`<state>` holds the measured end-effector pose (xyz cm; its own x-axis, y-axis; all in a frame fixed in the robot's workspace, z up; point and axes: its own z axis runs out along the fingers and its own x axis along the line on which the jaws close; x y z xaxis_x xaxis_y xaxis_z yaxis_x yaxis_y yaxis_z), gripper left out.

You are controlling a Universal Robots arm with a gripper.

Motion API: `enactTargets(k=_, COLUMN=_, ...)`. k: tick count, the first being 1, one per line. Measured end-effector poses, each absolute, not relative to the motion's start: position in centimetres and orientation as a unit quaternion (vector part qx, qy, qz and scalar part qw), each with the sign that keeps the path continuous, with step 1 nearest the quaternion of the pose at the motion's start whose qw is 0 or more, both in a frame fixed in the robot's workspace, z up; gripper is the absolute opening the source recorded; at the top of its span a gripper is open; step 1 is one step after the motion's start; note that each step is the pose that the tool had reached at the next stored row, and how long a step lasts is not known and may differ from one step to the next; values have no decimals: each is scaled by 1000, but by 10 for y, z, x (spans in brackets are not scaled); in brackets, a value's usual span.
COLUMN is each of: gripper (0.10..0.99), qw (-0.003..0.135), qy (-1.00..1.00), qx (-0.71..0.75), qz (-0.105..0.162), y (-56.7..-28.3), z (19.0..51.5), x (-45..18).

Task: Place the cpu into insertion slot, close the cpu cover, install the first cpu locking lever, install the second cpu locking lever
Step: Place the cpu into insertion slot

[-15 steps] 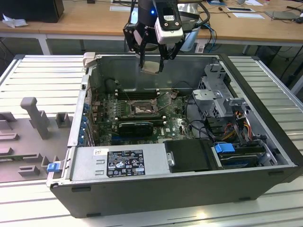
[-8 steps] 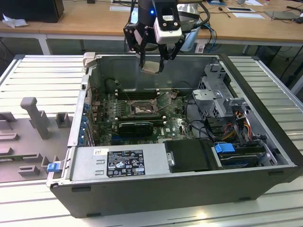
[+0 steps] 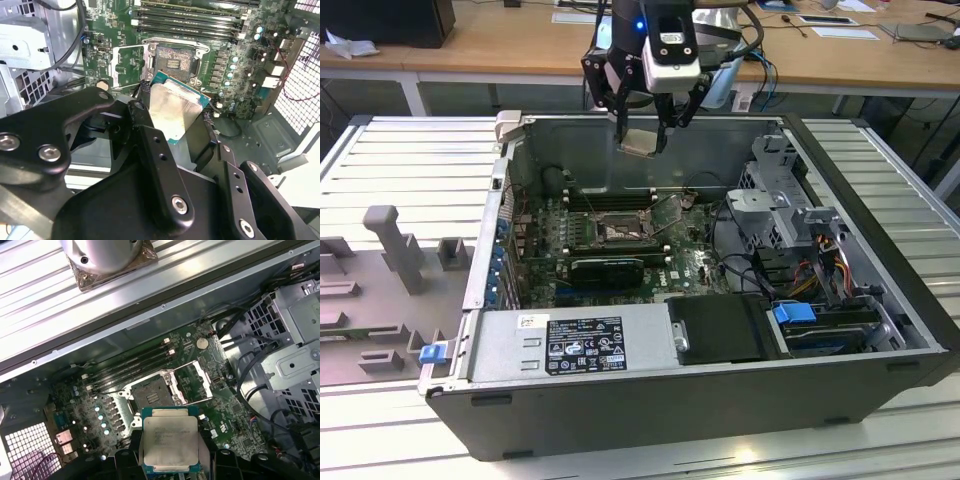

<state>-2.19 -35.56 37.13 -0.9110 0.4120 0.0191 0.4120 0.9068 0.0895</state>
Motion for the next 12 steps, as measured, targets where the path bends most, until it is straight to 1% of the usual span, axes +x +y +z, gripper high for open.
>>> enactTargets(k=12, gripper=529, qw=2, qy=969, qx=244, qz=46, y=-356, z=371, x=-22)
